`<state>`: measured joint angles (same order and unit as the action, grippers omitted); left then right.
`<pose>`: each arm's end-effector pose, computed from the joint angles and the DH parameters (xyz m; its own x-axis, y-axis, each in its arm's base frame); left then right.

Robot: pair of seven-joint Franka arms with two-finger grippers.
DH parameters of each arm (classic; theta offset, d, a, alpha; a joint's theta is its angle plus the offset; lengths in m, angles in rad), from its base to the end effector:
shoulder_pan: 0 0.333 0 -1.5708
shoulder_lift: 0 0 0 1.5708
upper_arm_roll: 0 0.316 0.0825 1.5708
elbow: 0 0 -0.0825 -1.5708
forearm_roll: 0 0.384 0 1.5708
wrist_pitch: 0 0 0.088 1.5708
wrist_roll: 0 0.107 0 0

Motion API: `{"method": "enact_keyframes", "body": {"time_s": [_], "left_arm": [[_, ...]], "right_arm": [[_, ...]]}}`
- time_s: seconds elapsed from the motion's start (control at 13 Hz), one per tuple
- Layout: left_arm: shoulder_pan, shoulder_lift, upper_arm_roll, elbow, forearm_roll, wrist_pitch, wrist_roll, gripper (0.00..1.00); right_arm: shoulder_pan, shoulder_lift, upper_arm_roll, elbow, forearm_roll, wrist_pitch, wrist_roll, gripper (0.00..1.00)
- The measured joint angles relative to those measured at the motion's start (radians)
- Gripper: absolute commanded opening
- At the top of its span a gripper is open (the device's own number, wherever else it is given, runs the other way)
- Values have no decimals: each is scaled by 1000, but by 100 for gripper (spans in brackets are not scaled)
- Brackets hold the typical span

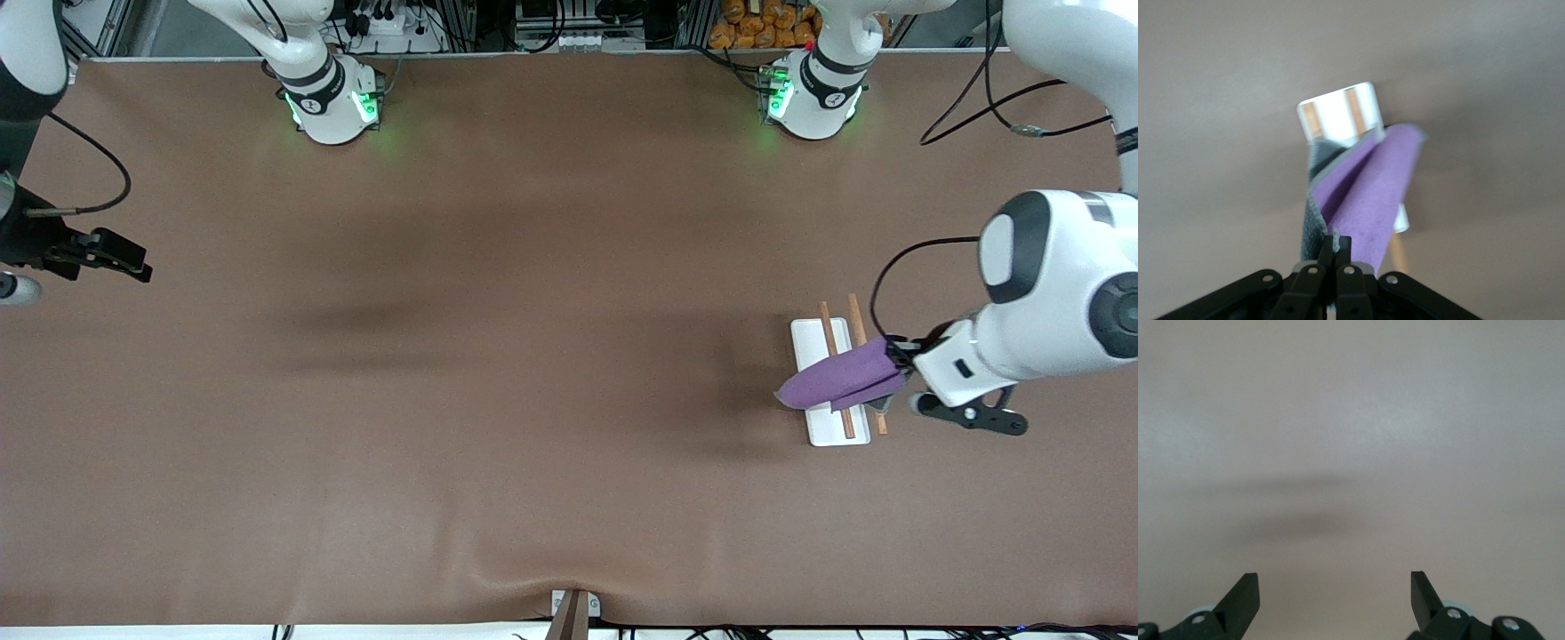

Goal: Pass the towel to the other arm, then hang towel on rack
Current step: 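Drape the towel across the wooden dowels with the left gripper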

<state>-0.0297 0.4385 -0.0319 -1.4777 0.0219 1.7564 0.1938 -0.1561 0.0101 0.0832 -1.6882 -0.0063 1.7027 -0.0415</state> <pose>0.6670 -0.0361 0.4122 0.9541 -0.2550 -0.1573 -0.2545 -0.9668 0.0237 0.5640 -0.0420 0.5746 0.9995 -0.0306 0.0042 -0.0306 -0.9995 0.0056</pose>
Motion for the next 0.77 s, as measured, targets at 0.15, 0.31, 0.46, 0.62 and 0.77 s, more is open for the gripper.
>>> {"method": "enact_keyframes", "body": {"time_s": [0.15,0.31,0.46,0.62,0.77], "left_arm": [[48,14,-1,-7,0,0,64,0],[79,29,-1,-11,-1,0,104,0],[104,45,-2,-12,-14,0,124,0],[122,57,-2,-12,-34,0,137,30],[126,67,-2,-12,-41,0,139,100]], "right_arm": [[37,0,0,24,2,-4,21,100],[89,0,1,34,1,-6,101,100],[135,0,2,50,-16,-6,176,100],[133,0,-9,64,-28,-7,190,100],[107,3,-21,64,-29,-7,189,100]]}}
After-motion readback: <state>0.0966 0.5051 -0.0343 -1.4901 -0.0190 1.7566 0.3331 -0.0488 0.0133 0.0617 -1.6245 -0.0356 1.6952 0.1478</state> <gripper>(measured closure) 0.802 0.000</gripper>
